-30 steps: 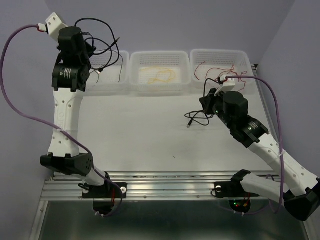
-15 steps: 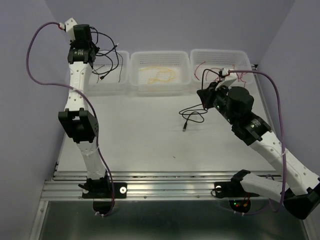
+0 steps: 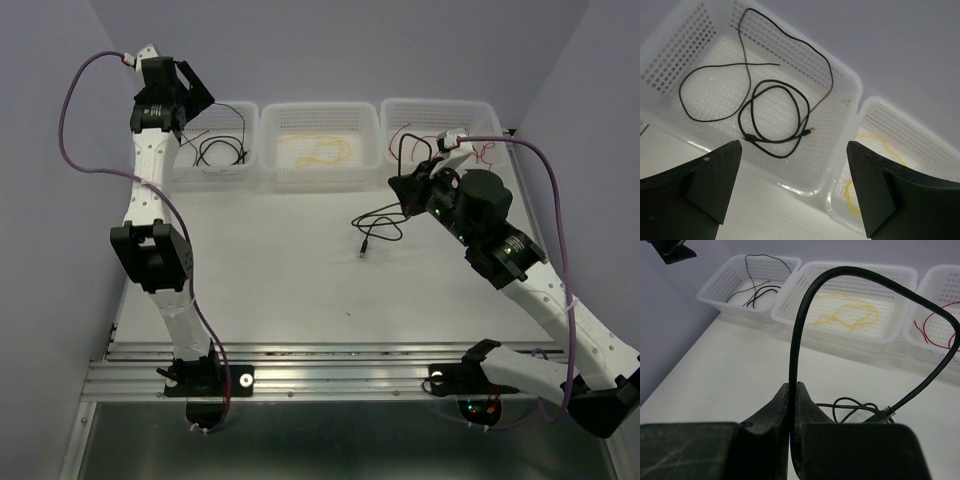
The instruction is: Untangle the cables
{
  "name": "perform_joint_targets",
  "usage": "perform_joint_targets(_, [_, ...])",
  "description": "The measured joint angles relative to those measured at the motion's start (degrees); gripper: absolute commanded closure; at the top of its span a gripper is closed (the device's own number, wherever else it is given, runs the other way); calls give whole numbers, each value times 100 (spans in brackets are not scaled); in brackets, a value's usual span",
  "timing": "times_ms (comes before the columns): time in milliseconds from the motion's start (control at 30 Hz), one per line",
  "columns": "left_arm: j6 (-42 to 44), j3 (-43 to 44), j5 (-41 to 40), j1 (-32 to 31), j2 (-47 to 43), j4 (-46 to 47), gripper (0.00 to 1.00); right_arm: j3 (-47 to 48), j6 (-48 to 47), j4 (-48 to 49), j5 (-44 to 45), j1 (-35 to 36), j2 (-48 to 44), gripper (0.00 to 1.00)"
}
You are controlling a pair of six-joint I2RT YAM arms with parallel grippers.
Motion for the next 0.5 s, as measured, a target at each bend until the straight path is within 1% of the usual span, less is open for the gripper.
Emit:
perform_joint_targets(33, [57, -225, 262, 4, -181, 101, 1, 4, 20, 0, -66, 0, 4, 99])
perform_joint_targets(67, [140, -608, 667, 4, -507, 210, 1, 17, 46, 0, -122, 0, 13, 99])
perform_joint_targets(133, [282, -1388, 1150, -61, -1067, 586, 1, 109, 114, -11, -236, 0, 61, 99])
perform_joint_targets(200, [396, -2275, 1519, -315, -1762, 931, 1, 278, 195, -2, -428, 0, 162, 99])
perform_joint_targets(267, [428, -3191, 1847, -787, -2435, 1228, 1, 442, 284, 44, -697, 0, 245, 99])
perform_joint_targets(300, [382, -3871, 2065, -1091, -2822, 1694, 1, 479, 330, 92, -874, 0, 267, 99])
perform_joint_targets(367, [262, -4996, 2551, -1650, -3445, 2199, 1, 496, 404, 203, -1226, 0, 282, 99])
perform_joint_targets(400, [160, -5423, 2745, -1825, -3624, 2494, 1, 496, 459, 251, -1429, 0, 284, 99])
perform_joint_targets(467, [-203, -6765, 3126, -2188, -4179, 3206, 1, 496, 525, 315, -1775, 0, 302, 99])
perform_joint_targets(500, [-291, -7101, 3198, -2273, -4332, 3298, 1, 496, 544, 328, -1880, 0, 310, 99])
